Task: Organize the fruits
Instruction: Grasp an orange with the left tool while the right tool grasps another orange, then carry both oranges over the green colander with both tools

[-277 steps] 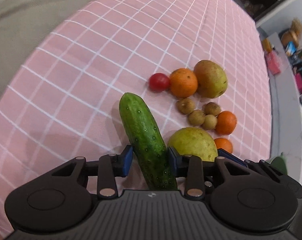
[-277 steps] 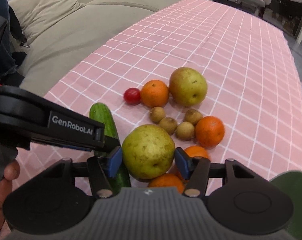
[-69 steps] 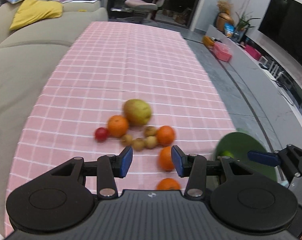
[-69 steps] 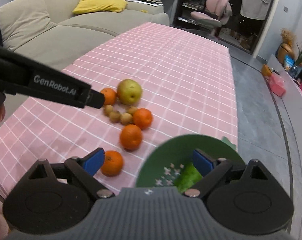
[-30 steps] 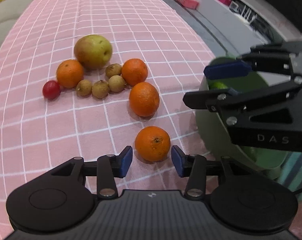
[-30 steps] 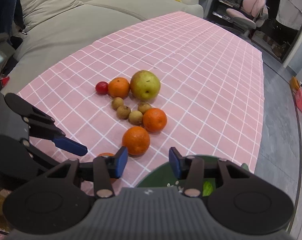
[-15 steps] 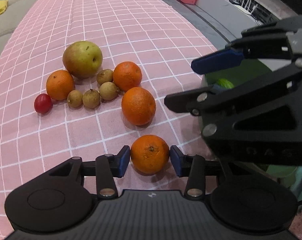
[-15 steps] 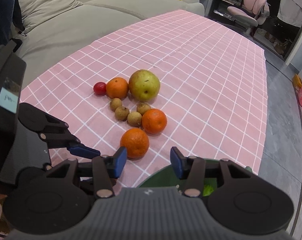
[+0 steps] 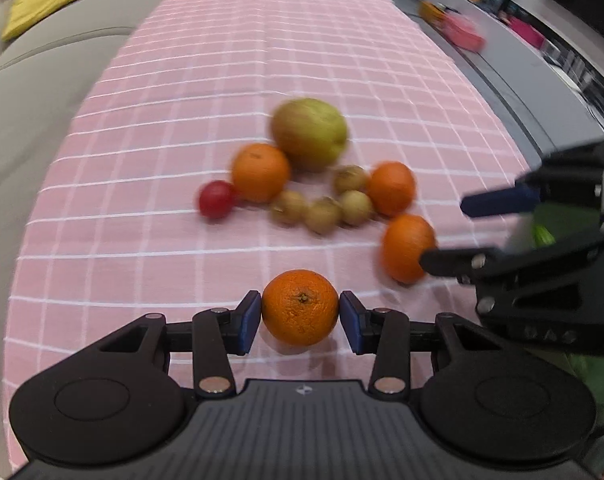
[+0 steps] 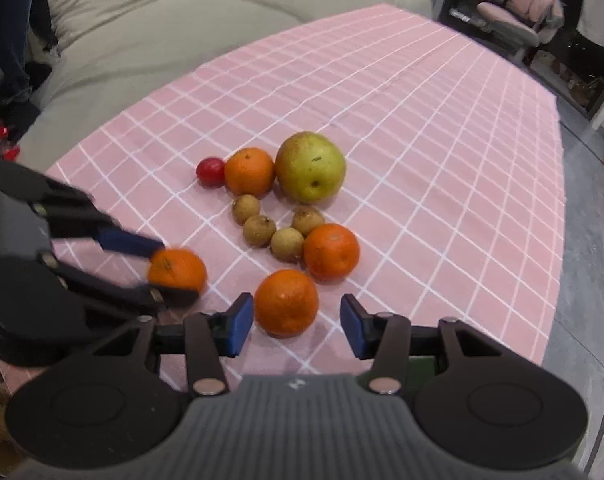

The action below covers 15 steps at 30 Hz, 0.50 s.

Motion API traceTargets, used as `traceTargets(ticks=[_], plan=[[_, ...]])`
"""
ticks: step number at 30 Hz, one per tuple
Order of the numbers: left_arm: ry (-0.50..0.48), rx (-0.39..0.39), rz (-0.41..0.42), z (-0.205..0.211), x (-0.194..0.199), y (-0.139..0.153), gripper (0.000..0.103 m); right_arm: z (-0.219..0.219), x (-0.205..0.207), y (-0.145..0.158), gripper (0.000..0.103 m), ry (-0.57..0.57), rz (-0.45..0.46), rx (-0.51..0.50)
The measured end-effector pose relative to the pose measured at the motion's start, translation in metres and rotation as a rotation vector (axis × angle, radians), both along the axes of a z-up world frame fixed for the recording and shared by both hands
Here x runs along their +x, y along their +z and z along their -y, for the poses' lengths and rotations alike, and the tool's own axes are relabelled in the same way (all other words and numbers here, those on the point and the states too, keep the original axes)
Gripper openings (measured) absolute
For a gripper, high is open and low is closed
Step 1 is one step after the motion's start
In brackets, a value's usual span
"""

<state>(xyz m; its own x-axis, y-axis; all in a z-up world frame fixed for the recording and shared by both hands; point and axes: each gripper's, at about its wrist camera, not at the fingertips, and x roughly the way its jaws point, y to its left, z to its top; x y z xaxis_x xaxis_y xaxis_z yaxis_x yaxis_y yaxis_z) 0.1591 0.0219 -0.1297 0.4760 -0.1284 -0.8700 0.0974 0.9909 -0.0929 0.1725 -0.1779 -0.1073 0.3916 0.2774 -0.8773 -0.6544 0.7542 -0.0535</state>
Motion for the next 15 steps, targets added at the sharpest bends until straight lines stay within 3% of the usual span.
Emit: traceTargets(ticks=[15], plan=[[0.063,-0.017,0.038,-0.016,0.003,0.021,0.048,-0.033,0.019,-0.034,0.044,-0.002,-0.1,-0.107]])
